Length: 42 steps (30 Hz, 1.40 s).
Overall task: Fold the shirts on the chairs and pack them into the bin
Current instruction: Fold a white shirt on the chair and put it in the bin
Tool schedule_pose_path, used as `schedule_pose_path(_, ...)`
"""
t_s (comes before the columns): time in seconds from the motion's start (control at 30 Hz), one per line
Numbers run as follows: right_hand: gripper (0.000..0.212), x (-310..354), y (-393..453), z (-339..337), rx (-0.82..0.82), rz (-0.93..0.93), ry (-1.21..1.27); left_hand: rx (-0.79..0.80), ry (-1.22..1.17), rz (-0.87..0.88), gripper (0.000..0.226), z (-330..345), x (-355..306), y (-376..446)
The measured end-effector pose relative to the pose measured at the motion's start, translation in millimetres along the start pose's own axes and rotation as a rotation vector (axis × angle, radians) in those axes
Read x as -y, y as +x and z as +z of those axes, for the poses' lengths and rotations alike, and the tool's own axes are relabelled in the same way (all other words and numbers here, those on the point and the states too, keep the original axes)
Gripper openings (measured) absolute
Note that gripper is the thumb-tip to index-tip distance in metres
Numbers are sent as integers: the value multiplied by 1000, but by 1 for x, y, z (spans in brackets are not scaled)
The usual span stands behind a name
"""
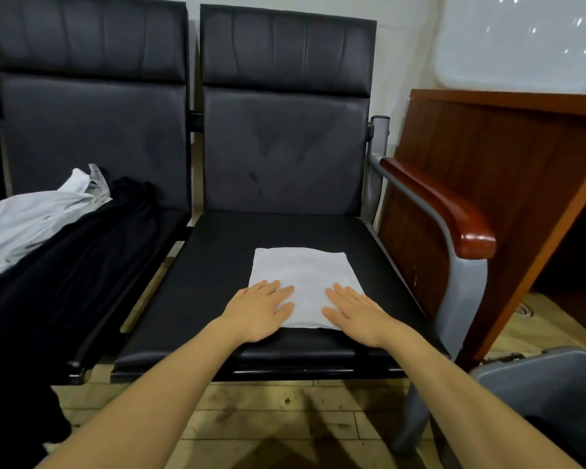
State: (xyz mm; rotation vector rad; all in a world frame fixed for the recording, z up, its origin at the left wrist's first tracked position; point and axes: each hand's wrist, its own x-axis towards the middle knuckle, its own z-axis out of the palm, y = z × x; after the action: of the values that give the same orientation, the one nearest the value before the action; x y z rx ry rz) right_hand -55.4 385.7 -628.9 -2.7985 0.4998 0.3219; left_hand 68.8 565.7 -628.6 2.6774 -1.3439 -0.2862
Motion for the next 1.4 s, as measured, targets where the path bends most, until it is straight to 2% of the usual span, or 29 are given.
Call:
schedule_pose_path(0.07,61,3,-6,-7,-9,0,-29,-22,15,11,51,-7,1,-2)
schedule_pose_path(0.17,47,9,-13,-16,-151,-33,-87,-82,-29,8,48,-19,2,-8)
schedule_pose_path(0.23,49,9,-13,-18,-249,-22,53,-117,-134,-9,44,-22,1,-13)
schedule_pose_path(0.3,40,4,-10,-17,-343,-8,215,-162,-317,-35,39,-22,2,-13)
schedule_pose_path(0.37,32,1,-7,-15,-441,62,134,-237,-416,-87,37,-21,8,-6)
schedule_pose_path(0.47,44,-1,1,-8,-427,254,25,-239,-256,-244,44,-17,15,6)
schedule_pose_path(0.53,47,1,9,-5,-366,298,28,-197,-130,-290,45,-10,15,9)
schedule_pose_path(0.63,53,8,19,-9,-339,340,179,-255,-137,-257,44,-3,11,16)
schedule_pose_path(0.8,54,15,25,-15,-274,310,395,-297,-459,-169,43,-6,8,20)
schedule_pose_path(1.0,32,22,11,-16,-520,172,471,-448,-660,-64,40,-26,7,11)
schedule_pose_path(1.2,32,27,-32,-36,-737,64,513,-566,-678,72,37,-50,-20,3)
schedule_pose_path(1.4,33,0,-83,-70,-893,102,423,-570,-719,222,37,-66,-64,3)
